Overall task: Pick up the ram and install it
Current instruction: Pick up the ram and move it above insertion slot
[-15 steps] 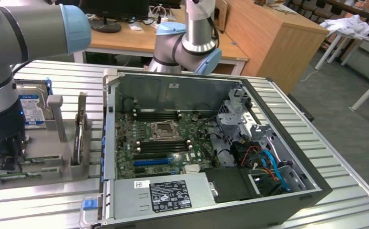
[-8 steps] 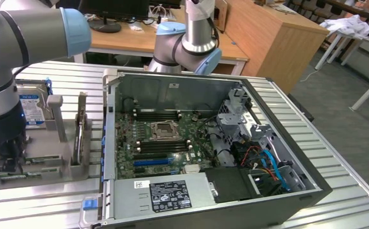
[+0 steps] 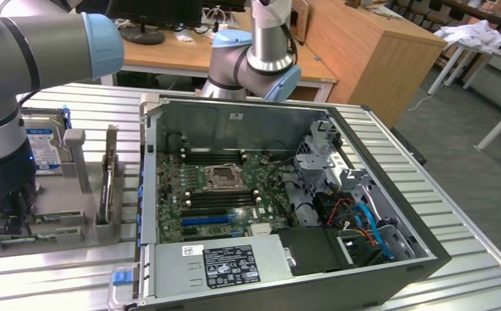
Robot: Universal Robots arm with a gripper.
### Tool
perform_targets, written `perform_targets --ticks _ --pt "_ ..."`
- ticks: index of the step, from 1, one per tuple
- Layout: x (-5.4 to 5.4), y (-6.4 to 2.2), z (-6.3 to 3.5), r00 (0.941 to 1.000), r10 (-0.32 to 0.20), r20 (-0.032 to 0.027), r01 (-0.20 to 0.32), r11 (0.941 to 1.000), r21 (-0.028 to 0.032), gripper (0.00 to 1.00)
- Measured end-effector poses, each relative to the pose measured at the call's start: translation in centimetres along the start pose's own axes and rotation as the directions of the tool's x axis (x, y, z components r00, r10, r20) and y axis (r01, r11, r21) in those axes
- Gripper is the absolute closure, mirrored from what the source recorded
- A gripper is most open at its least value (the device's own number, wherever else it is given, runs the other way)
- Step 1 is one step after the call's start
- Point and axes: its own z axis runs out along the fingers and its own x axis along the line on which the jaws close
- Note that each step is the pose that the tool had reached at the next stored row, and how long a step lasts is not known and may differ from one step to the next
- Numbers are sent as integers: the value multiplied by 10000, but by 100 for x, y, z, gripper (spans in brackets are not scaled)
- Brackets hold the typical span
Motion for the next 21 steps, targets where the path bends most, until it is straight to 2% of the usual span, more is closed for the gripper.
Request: perform_targets --ticks 12,21 --pt "29 0 2 10000 -6 0 6 10000 1 69" --pt "31 -3 72 10000 -6 0 6 10000 7 69"
